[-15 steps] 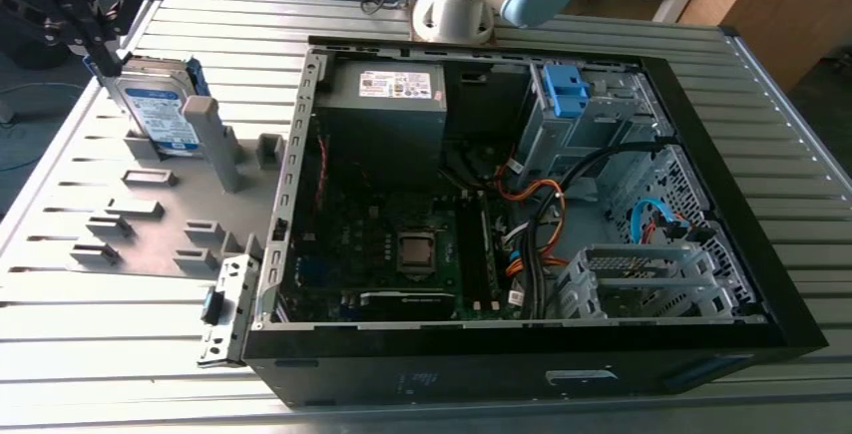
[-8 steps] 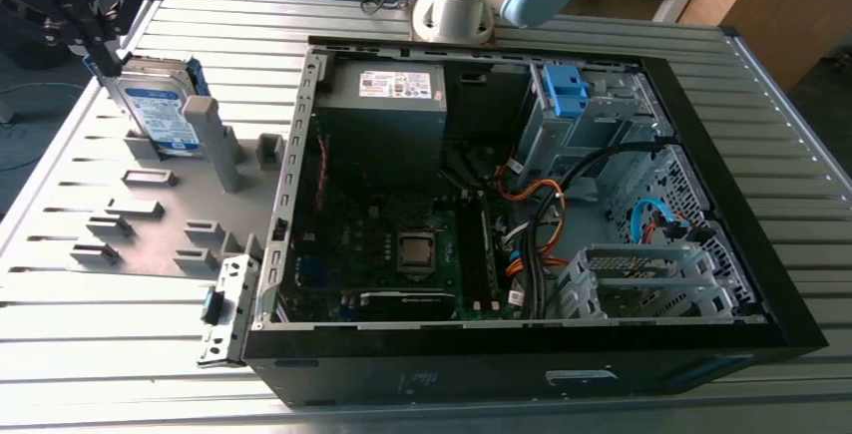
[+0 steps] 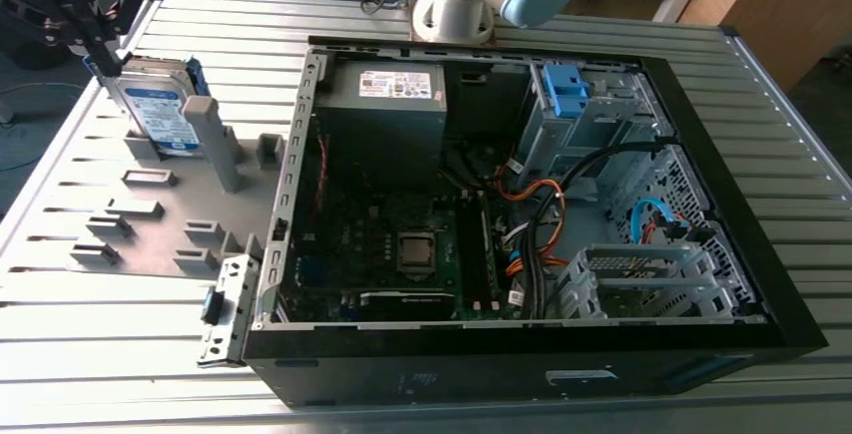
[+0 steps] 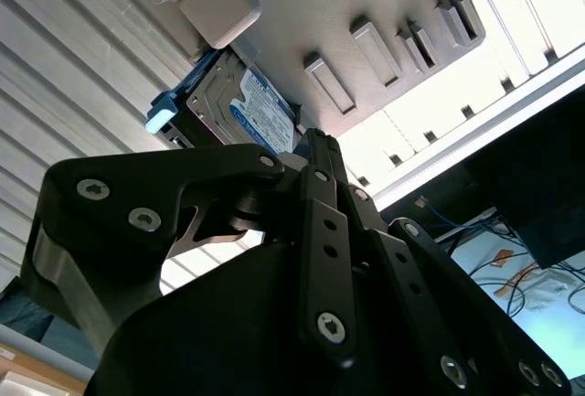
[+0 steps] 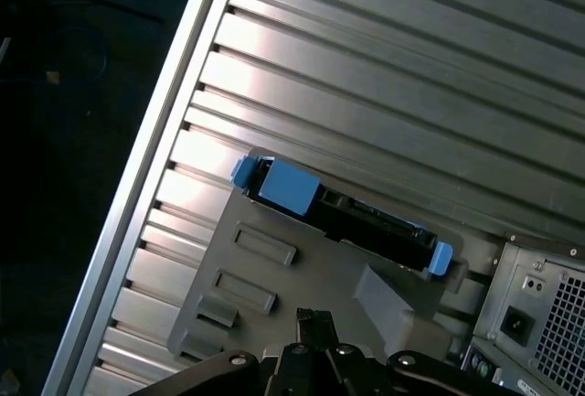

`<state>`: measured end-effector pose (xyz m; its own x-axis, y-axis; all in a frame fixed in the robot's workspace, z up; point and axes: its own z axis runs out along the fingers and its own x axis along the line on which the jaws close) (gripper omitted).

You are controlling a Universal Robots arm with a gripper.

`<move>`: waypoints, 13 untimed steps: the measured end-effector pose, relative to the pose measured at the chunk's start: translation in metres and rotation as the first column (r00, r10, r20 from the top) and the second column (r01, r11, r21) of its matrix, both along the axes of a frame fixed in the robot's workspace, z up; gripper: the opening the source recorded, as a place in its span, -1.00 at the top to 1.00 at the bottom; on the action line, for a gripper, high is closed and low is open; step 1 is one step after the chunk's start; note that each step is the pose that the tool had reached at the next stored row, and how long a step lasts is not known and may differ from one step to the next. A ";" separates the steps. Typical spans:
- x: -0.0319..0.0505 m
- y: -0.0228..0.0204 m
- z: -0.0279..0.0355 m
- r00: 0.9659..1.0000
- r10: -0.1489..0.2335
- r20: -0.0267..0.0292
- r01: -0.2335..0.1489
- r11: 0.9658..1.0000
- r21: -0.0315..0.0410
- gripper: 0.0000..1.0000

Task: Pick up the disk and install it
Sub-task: 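Pick up the disk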

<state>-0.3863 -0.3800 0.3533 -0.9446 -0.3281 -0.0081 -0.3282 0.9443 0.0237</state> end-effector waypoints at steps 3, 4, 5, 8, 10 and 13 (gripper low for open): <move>0.0000 0.0000 0.0000 1.000 0.006 0.000 -0.006 1.000 0.000 0.79; 0.0000 0.0000 0.0000 1.000 0.008 0.000 -0.008 1.000 0.000 0.79; 0.0000 0.0000 0.0000 1.000 0.009 0.000 -0.009 1.000 0.000 0.79; 0.0000 0.0000 0.0000 1.000 0.015 0.000 -0.015 1.000 0.000 0.79; 0.0000 0.0000 0.0000 1.000 0.019 0.000 -0.019 1.000 0.000 0.79; 0.0000 0.0000 0.0000 1.000 0.024 0.000 -0.024 1.000 0.000 0.79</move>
<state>-0.3863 -0.3800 0.3533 -0.9363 -0.3511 -0.0081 -0.3512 0.9360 0.0236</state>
